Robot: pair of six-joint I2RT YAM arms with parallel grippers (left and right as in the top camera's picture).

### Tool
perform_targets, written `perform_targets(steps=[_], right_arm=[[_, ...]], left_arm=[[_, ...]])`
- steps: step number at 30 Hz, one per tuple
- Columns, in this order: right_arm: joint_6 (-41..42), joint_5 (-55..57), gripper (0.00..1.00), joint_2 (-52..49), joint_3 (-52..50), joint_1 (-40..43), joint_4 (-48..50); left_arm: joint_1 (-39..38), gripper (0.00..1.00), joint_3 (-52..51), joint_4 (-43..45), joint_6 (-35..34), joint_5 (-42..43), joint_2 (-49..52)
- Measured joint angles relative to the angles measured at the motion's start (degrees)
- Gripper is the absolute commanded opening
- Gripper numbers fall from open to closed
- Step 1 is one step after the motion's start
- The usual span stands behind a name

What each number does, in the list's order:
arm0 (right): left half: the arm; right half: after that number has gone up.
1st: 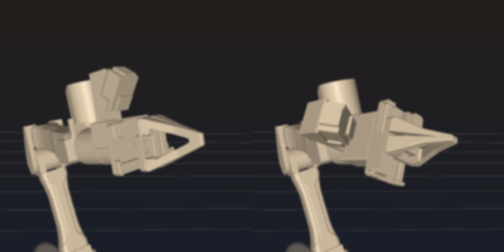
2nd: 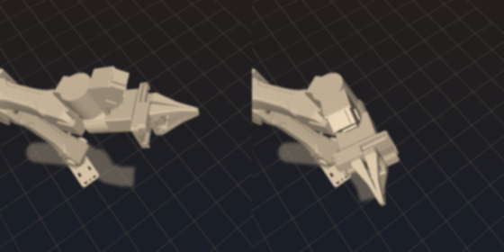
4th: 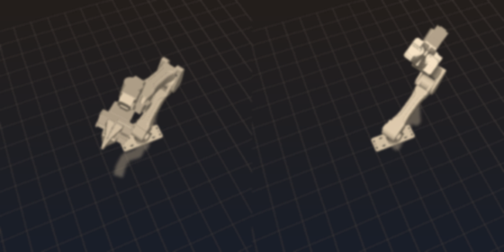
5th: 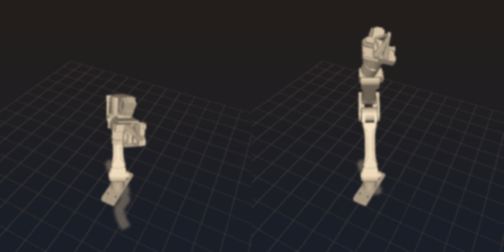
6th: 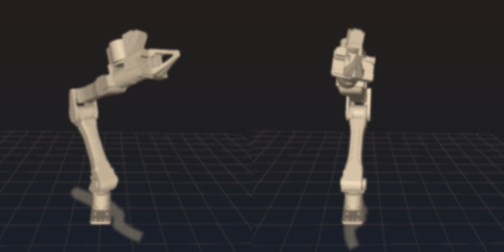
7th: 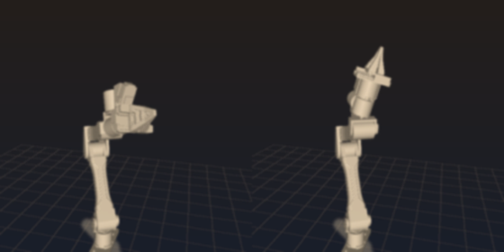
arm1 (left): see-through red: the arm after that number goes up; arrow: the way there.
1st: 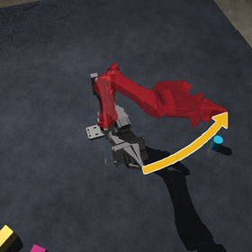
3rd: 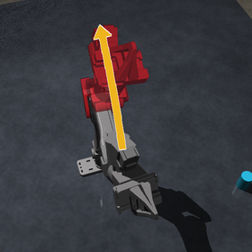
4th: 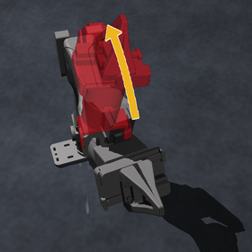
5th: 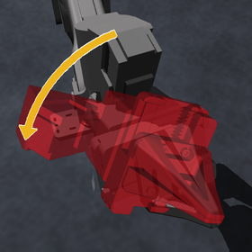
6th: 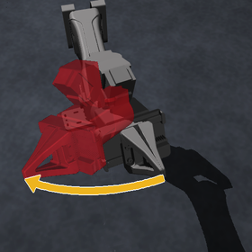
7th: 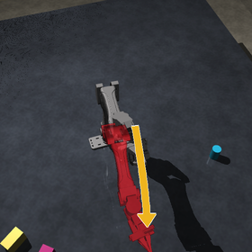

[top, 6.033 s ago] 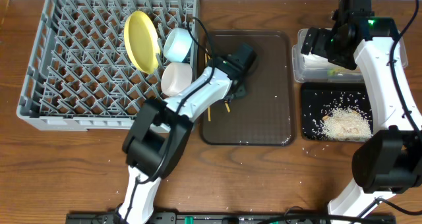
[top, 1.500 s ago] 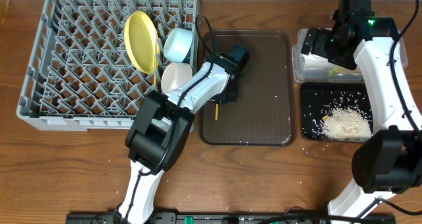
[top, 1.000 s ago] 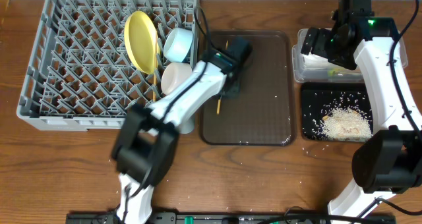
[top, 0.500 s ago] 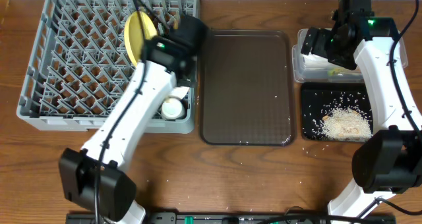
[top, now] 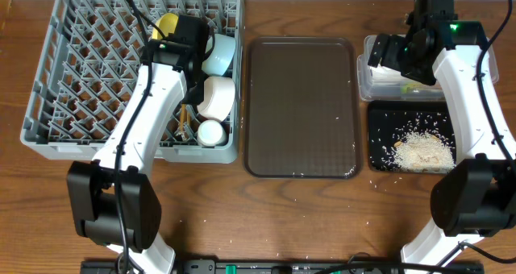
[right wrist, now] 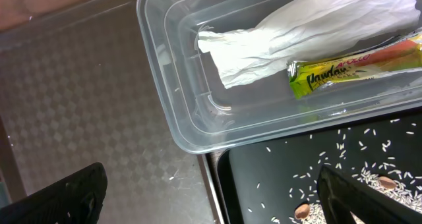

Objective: Sort waste into correct bins and load items into the dishwasher

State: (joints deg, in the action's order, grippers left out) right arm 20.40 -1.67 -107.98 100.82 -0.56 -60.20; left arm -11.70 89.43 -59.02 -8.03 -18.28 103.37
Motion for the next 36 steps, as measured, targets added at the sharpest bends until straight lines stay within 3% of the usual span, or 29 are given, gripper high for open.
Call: perform_targets(steps=[12, 17, 23, 36], right_arm=[[0.00, 0.00, 0.99, 0.00, 0.00, 0.00, 0.00], [0.00, 0.00, 0.99, 0.00, 0.00, 0.00, 0.00], [0.00, 0.00, 0.99, 0.00, 0.00, 0.00, 0.00], [0.00, 0.00, 0.99, 0.00, 0.00, 0.00, 0.00]], left_arm=[[-0.02, 0.65, -0.15, -1.86, -1.29, 4.96, -2.36], [-0.02, 0.67, -0.31, -5.99, -4.02, 6.49, -12.66], [-0.02, 0.83, -0.31, -11.39, -5.53, 6.99, -26.18], [-0.02, 0.88, -0.31, -16.92, -5.90, 7.43, -37.90]])
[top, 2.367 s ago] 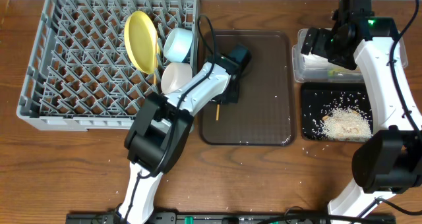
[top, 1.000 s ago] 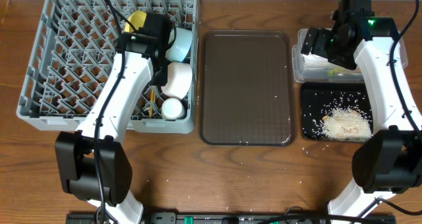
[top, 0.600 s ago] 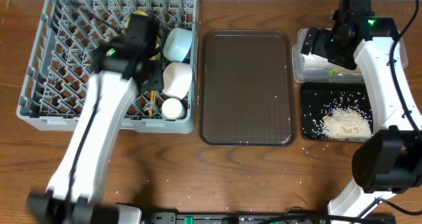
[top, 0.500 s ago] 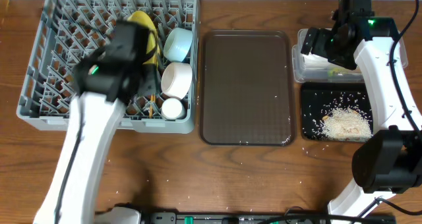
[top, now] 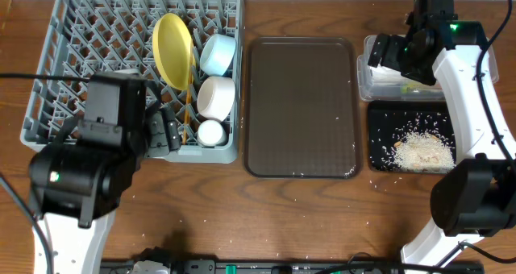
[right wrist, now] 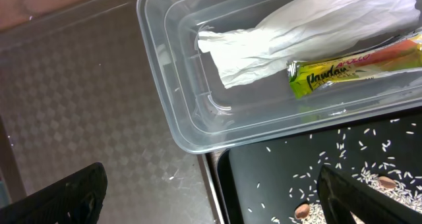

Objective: Sort waste into correct bins and load items into the dishwasher

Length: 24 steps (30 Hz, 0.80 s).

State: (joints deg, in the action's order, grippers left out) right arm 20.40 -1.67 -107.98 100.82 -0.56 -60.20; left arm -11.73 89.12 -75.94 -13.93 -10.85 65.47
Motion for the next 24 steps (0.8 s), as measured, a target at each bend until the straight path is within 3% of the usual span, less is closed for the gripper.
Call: perform_targets(steps=[24], right_arm=[[0.00, 0.00, 0.99, 0.00, 0.00, 0.00, 0.00]], left_arm=[[0.02, 0.96, 0.00, -2.86, -0.24, -0.81, -0.33]])
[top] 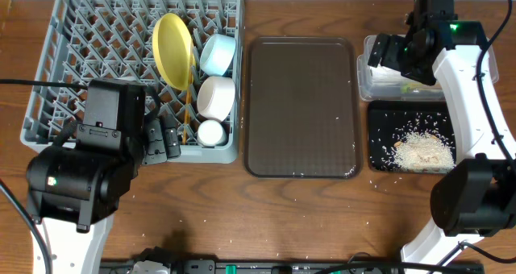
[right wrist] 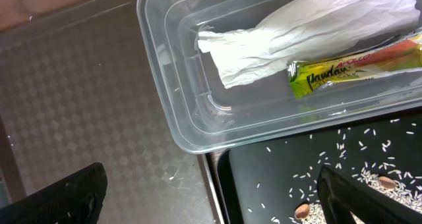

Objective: Sort waste into correct bins and load items into the dishwasher

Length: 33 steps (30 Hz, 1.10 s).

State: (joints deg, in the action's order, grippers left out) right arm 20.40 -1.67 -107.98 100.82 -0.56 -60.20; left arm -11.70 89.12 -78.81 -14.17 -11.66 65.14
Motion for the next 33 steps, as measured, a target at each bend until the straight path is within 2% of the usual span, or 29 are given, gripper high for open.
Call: perform_targets(steps=[5, 9, 24, 33], right_arm=[[0.00, 0.00, 0.99, 0.00, 0.00, 0.00, 0.00], [0.00, 0.00, 0.99, 0.00, 0.00, 0.00, 0.00], [0.00, 0.02, 0.99, 0.00, 0.00, 0.00, 0.02], [0.00, 0.00, 0.99, 0.00, 0.00, 0.00, 0.02]], left_arm=[[0.50, 0.96, -1.97, 9.11, 0.42, -0.66, -1.49], [2.03, 0.96, -9.07, 18.34, 1.14, -0.74, -7.15], [9.62, 0.97, -53.29, 57.33, 2.29, -0.79, -37.13], [11.45, 0.96, -72.19, 70.79, 2.40, -0.74, -50.75]])
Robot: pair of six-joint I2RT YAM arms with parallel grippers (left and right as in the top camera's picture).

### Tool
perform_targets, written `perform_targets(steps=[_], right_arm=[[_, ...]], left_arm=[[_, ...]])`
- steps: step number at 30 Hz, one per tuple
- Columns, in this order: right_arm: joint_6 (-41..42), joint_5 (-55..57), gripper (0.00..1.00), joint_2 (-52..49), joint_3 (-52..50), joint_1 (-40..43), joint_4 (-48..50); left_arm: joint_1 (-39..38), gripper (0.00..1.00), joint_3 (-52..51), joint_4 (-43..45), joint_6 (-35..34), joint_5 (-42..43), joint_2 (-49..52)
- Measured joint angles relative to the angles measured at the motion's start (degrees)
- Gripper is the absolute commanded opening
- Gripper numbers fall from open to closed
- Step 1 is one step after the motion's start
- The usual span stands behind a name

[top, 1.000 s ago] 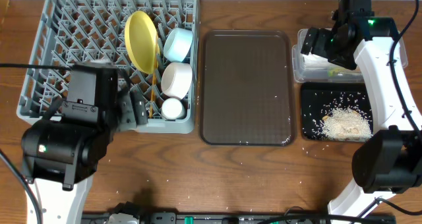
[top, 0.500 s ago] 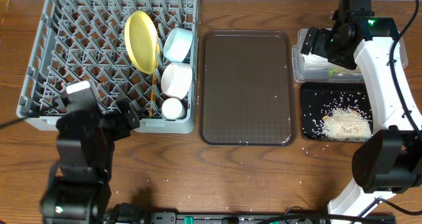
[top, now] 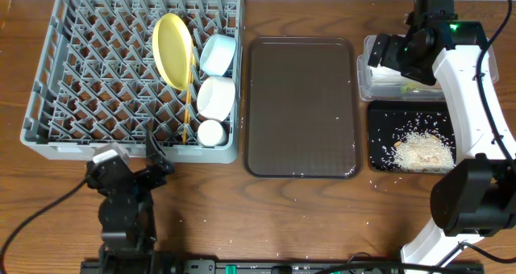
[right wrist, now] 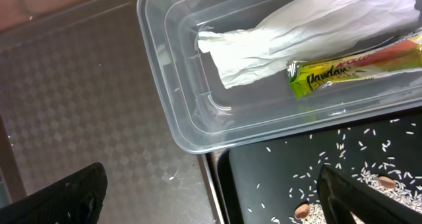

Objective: Sort waste into correct bins and load items into the dishwasher

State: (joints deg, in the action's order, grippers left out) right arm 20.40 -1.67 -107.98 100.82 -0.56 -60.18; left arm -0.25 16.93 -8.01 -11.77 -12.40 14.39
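Observation:
The grey dish rack [top: 48,105] holds an upright yellow plate [top: 173,39], a light blue bowl [top: 218,55], a white bowl [top: 216,97], a white cup [top: 211,133] and a thin wooden utensil [top: 187,113]. My left gripper [top: 158,164] sits low in front of the rack, holding nothing I can see; its jaws are too small to read. My right gripper [right wrist: 211,207] hangs open and empty above the corner where the clear bin [right wrist: 165,112] meets the black bin [right wrist: 264,184]. In the clear bin lie a white napkin [right wrist: 297,26] and a green wrapper [right wrist: 343,66].
A brown tray [top: 302,105] lies bare between the rack and the bins. The black bin [top: 379,121] holds a heap of rice [top: 419,151]. A few grains are scattered on the wooden table [top: 266,217].
My left arm has drawn back from the rack's front left corner and now sits folded low near the table's front edge. The right arm and the bins are unchanged.
My left arm first reached over the rack at the yellow plate and bowls. It was then back at the rack's front left, with the plate standing upright in the rack. Now it is folded at the table's front. The right gripper stayed open over the bins throughout.

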Motion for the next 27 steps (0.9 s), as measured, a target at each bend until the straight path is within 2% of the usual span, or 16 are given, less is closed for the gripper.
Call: perform_targets(steps=[7, 12, 27], right_arm=[[0.00, 0.00, 0.99, 0.00, 0.00, 0.00, -0.02], [0.00, 0.00, 0.99, 0.00, 0.00, 0.00, -0.02], [0.00, 0.00, 0.99, 0.00, 0.00, 0.00, -0.02]], left_arm=[[0.09, 0.97, -9.33, 6.60, 0.00, 0.02, -6.97], [0.11, 0.97, -13.46, 7.98, 0.00, 0.02, -10.54], [0.20, 0.97, -15.82, 7.65, 1.79, 0.04, -13.77]])
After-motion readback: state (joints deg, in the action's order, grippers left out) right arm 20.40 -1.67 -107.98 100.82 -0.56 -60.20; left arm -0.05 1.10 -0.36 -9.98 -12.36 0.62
